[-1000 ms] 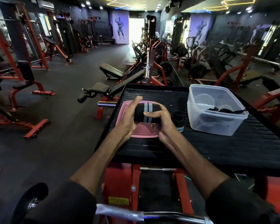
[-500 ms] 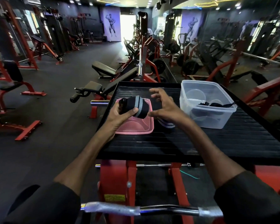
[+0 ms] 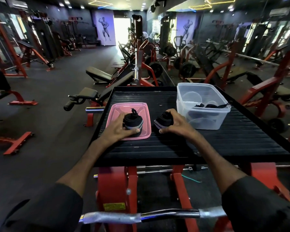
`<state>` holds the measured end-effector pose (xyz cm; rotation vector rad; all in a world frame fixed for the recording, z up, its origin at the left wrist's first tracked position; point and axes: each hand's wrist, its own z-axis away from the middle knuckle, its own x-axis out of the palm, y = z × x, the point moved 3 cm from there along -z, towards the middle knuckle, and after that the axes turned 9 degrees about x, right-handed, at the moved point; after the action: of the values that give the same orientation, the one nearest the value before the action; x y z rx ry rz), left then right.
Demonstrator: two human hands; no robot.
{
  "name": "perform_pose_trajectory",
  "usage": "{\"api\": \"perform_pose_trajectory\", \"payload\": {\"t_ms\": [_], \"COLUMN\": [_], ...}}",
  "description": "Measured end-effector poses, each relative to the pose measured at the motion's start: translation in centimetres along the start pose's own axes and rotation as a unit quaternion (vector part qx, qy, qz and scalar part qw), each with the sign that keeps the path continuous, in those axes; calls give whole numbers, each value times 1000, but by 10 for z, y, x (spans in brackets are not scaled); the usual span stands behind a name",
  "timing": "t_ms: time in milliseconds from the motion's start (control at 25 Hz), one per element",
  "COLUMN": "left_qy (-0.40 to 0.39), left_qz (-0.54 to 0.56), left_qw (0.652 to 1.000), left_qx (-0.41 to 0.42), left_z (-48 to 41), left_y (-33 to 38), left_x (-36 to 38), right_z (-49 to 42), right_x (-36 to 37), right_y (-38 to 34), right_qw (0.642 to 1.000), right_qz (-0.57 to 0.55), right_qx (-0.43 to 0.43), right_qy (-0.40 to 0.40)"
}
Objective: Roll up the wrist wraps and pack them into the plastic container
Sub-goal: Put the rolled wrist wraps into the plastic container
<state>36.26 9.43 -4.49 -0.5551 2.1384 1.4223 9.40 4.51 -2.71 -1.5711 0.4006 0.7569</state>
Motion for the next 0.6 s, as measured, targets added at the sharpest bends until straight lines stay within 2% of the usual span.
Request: {"api": "perform_pose_trajectory", "payload": {"t_ms": [120,320,600], "left_qy": [43,128,89], "left_qz": [-68,7,11], "left_qw": [996,990,986], "left_qx": [29,51,140], "left_z": [5,-19,-120], "left_y": [7,52,150], "left_x": [-8,-6,19], "right_z": [7,14,8], "right_x": [-7,-42,-159], "right_y": [-5,-23,-43], "right_qw": [1000,997,990], "right_qz": [-5,-74,-103], "right_qx": [-9,-22,-55], "right_qy": [24,28,77]}}
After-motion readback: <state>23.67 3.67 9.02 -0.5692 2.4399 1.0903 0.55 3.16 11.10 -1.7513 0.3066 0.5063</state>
